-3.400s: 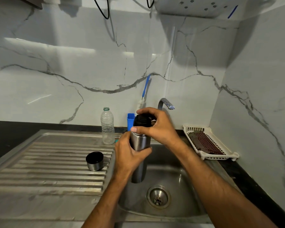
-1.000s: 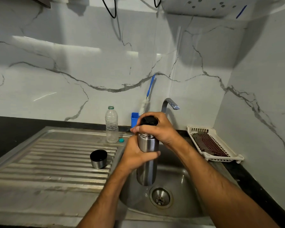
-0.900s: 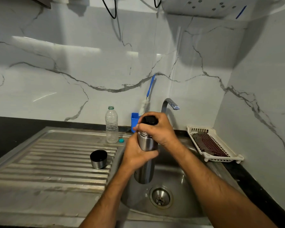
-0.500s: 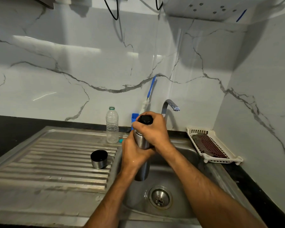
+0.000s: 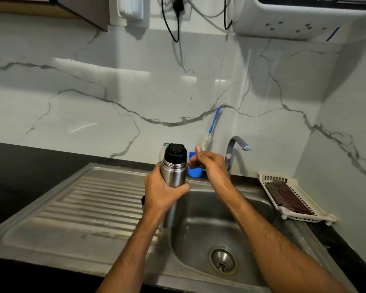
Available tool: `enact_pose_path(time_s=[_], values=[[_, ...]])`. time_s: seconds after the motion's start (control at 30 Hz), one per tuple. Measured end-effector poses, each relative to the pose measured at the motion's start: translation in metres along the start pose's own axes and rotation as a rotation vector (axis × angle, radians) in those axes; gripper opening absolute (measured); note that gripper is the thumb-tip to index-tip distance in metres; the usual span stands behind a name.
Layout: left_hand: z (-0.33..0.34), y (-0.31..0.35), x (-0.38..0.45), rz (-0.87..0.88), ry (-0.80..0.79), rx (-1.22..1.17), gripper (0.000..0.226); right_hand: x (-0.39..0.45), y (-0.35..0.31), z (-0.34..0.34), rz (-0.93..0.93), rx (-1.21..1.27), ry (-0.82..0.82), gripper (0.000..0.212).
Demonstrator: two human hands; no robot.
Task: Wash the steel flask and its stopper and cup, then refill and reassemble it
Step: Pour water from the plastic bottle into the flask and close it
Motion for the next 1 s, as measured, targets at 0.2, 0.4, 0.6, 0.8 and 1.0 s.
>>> enact_pose_path(time_s=[0.2, 0.4, 0.6, 0.8, 1.0], values=[[-0.051, -0.01, 0.002, -0.011, 0.08, 0.058, 0.062, 0.01, 0.069, 0.04, 0.147, -0.254, -0.061, 0.027], [-0.091, -0.029, 0.004, -0.038, 0.159, 0.103, 0.062, 0.007, 0.117, 0.09, 0.286, -0.495, -0.293, 0.086], [-0.11, -0.04, 0.004, -0.033, 0.178, 0.116, 0.062, 0.011, 0.135, 0.12, 0.293, -0.614, -0.327, 0.112], [-0.118, -0.046, 0.004, -0.044, 0.189, 0.123, 0.059, 0.017, 0.135, 0.128, 0.258, -0.595, -0.288, 0.065], [-0.111, -0.041, 0.002, -0.054, 0.172, 0.113, 0.061, 0.017, 0.114, 0.108, 0.178, -0.426, -0.211, 0.069]])
Point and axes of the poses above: each hand's wrist, its own x-axis towards the middle knuckle, its own z-axis out of the palm, y = z × x, the point moved 3 cm from there along x, towards the middle knuckle, and after that the axes turned 14 degrees about -y, right-handed, at the moved point
